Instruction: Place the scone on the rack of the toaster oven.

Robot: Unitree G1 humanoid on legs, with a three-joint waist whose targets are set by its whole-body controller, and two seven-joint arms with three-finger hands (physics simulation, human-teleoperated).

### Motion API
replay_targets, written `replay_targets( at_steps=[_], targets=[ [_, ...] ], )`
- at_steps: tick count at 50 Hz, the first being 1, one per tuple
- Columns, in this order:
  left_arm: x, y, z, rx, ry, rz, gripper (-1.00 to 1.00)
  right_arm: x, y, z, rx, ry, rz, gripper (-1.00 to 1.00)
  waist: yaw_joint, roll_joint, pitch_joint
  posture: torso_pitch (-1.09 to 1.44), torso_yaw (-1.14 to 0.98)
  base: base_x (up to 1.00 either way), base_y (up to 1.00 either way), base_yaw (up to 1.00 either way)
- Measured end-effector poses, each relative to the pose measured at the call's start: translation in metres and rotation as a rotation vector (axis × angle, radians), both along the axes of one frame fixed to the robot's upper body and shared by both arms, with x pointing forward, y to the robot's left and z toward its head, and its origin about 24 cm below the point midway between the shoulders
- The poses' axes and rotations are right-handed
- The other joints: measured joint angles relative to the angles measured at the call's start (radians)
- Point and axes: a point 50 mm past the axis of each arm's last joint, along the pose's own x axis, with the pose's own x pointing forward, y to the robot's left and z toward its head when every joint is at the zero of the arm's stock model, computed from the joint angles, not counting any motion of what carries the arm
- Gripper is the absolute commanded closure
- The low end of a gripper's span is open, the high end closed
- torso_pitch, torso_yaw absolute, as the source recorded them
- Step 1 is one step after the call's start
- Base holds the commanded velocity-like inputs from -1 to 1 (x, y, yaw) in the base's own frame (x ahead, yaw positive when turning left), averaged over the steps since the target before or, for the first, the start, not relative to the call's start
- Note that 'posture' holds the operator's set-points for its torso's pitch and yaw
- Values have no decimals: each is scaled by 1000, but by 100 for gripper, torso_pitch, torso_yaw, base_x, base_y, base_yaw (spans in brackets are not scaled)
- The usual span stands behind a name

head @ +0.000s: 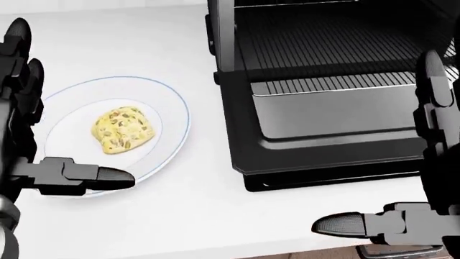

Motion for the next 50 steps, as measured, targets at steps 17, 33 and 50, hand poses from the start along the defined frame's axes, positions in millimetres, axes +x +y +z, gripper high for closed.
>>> replay_targets(
  at_steps=[17,33,50],
  targets=[
    [0,2,10,20,-32,21,-100,-3,-1,5,8,-30,5,-100,2,23,-4,0,0,13,0,0],
    [9,-4,27,84,-68,-20,-100,-8,-4,2,13,-31,-14,-100,8,1,-30,0,0,0,0,0],
    [33,-5,25,248,52,-36,-100,-12,-7,3,12,-37,-26,-100,5,-5,-25,0,0,0,0,0]
  ],
)
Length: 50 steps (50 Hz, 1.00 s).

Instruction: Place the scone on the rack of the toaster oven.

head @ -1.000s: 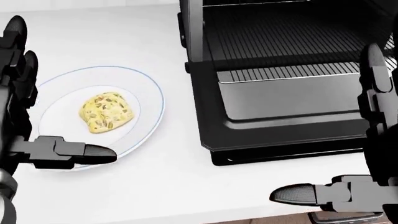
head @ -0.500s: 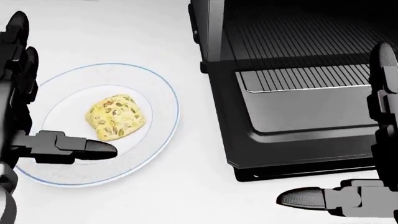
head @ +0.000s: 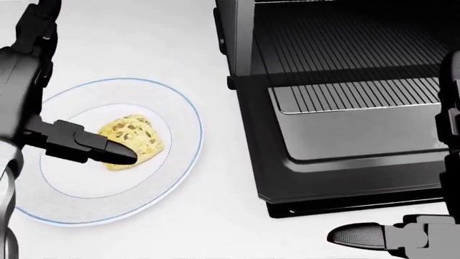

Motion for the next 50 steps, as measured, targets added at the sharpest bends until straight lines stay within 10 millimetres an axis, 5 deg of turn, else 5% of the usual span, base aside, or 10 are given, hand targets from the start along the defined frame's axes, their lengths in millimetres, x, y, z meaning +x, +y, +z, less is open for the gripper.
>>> replay_targets(
  at_steps=[24,28,29,32,33,50],
  targets=[
    [10,-22,-8,98,68,-74,-100,0,-3,-10,7,14,-11,-100,4,-7,-1,0,0,0,0,0],
    [12,-23,-5,101,63,-73,-80,0,-3,-11,9,15,-11,-100,5,-7,-1,0,0,0,0,0],
    [13,-23,-4,103,62,-73,-47,0,-3,-11,9,14,-10,-100,4,-6,-2,0,0,0,0,0],
    [14,-24,-4,108,60,-76,-44,1,-2,-11,8,14,-8,-100,4,-6,-3,0,0,0,0,0],
    [15,-24,-4,108,62,-76,-27,1,-3,-11,7,13,-9,-100,4,-5,-3,0,0,0,0,0],
    [16,-26,-15,114,92,-76,-18,0,-4,-12,9,17,-14,-100,3,-7,-6,0,0,0,0,0]
  ],
)
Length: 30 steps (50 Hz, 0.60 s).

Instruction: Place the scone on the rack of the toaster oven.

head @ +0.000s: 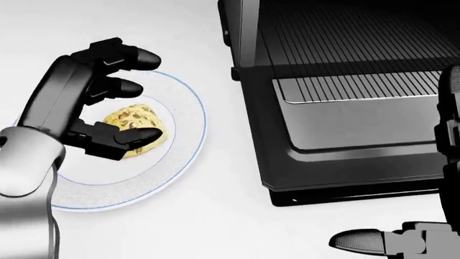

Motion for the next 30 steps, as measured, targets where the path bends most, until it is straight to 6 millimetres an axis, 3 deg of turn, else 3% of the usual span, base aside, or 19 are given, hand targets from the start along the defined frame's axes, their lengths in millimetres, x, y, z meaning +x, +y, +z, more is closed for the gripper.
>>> replay_targets(
  at_steps=[13,30],
  targets=[
    [1,1,-7,4,12,7,-37,0,0,-2,-3,5,-2,-100,0,1,-2,0,0,0,0,0],
    [-1,2,-20,18,37,11,-27,1,1,-6,-3,13,1,-100,-1,2,-2,0,0,0,0,0]
  ],
)
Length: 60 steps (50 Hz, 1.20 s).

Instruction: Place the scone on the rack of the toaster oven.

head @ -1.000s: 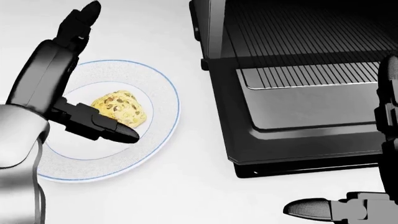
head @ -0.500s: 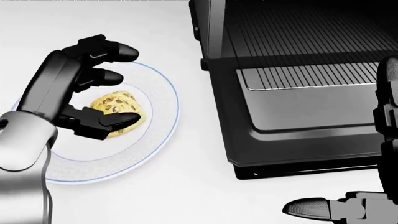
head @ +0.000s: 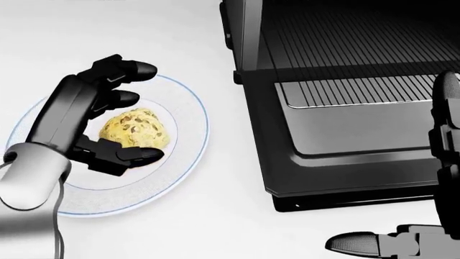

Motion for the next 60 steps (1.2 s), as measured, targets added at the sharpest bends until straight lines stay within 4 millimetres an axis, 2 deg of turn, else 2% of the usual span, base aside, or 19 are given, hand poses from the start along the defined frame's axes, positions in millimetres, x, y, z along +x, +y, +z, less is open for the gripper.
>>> replay_targets(
  at_steps=[29,35,48,60],
  targets=[
    [0,0,-4,86,-32,10,-9,0,-1,0,-4,0,-3,-100,-1,2,-5,0,0,0,0,0],
    [-1,1,-4,91,-37,17,5,0,-1,0,-3,-3,-2,-100,-2,2,-6,0,0,0,0,0],
    [-1,0,-4,98,-47,16,18,2,1,-2,-6,2,-2,-100,-1,3,-10,0,0,0,0,0],
    [0,1,-3,110,-52,22,47,1,0,0,-7,-6,-4,-100,-4,3,-8,0,0,0,0,0]
  ],
)
